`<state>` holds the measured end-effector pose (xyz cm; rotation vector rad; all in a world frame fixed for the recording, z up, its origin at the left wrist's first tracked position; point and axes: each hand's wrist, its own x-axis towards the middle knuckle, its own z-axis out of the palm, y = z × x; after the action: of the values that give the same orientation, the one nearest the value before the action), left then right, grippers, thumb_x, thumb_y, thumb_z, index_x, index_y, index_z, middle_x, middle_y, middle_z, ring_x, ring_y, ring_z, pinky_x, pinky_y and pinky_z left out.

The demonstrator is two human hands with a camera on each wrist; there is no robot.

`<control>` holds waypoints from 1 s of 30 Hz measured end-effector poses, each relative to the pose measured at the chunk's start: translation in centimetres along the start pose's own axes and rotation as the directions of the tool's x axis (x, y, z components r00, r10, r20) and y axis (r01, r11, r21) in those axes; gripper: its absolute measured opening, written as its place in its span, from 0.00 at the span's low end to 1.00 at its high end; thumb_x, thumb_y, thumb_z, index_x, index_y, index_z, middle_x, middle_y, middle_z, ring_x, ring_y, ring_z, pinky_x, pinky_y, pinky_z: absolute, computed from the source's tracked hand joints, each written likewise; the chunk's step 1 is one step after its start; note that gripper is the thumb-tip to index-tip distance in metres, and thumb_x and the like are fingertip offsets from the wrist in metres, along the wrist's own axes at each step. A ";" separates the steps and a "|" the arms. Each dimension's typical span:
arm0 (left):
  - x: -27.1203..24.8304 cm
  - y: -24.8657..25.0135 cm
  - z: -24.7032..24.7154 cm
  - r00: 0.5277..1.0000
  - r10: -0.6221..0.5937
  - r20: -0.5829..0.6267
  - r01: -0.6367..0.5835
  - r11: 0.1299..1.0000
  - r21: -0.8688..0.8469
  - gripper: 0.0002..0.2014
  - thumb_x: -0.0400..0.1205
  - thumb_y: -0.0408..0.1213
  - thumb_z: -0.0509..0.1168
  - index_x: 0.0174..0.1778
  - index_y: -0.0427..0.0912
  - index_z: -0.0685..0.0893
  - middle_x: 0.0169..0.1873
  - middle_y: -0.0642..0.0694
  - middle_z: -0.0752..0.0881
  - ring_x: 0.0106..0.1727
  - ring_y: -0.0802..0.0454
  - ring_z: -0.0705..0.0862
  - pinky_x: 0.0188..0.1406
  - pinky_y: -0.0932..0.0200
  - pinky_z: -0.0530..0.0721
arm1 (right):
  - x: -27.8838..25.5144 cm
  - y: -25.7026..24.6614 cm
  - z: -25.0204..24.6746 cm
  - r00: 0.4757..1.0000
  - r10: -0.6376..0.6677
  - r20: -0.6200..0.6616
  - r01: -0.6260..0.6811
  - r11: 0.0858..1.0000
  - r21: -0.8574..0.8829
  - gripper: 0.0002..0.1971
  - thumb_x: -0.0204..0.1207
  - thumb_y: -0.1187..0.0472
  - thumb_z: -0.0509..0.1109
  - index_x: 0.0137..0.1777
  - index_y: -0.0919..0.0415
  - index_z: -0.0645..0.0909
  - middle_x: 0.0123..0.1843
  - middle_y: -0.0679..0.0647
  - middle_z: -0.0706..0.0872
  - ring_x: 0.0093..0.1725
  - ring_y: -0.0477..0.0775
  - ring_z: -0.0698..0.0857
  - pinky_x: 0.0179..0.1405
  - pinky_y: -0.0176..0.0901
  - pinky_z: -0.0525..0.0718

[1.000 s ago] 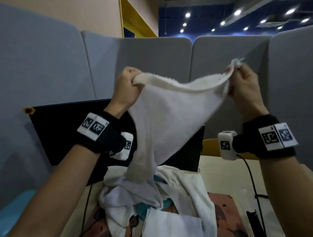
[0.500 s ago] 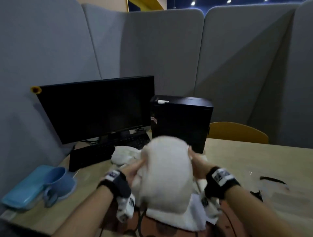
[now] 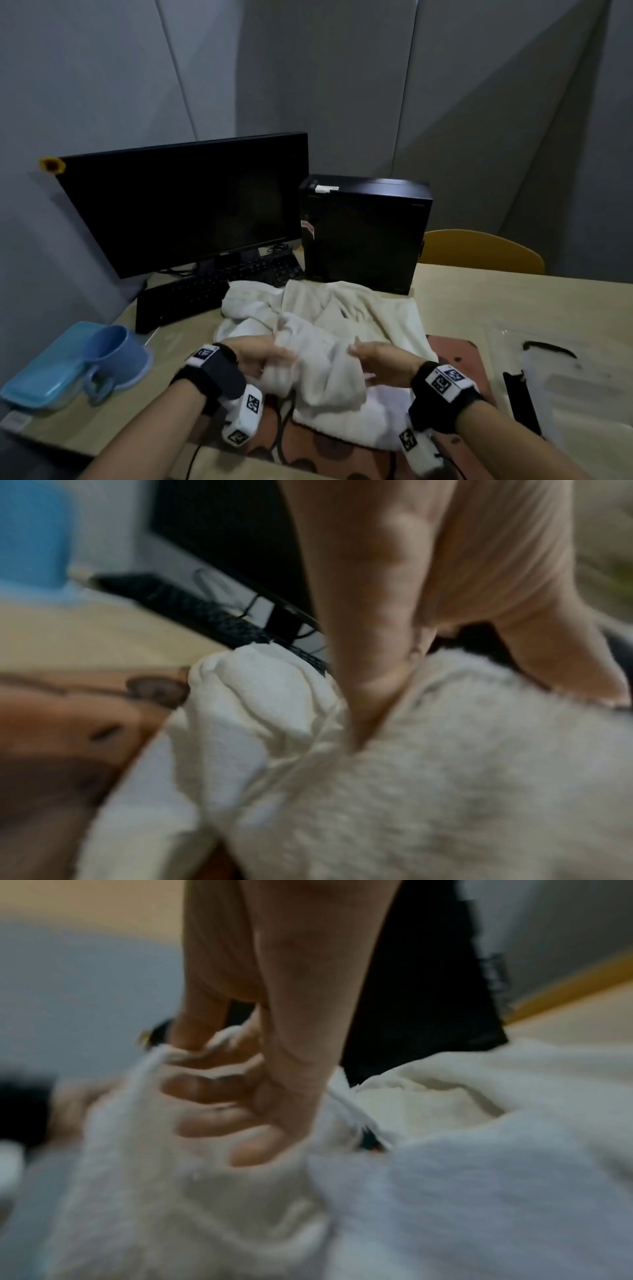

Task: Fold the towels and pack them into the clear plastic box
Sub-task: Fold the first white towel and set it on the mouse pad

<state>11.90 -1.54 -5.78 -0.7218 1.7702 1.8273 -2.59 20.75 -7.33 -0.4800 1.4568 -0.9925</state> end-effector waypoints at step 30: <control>-16.3 28.4 -3.0 0.425 0.743 -0.516 -0.855 0.518 0.041 0.12 0.79 0.22 0.61 0.48 0.45 0.74 0.38 0.47 0.85 0.27 0.59 0.86 0.27 0.63 0.87 | -19.3 -28.6 -9.6 0.301 -0.753 -0.585 0.568 0.634 -0.524 0.08 0.82 0.68 0.59 0.48 0.61 0.79 0.35 0.51 0.80 0.26 0.42 0.82 0.22 0.29 0.83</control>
<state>4.95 -5.36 26.17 -0.4038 2.5702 2.7088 -16.04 23.14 25.78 -0.9674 2.2434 -1.9073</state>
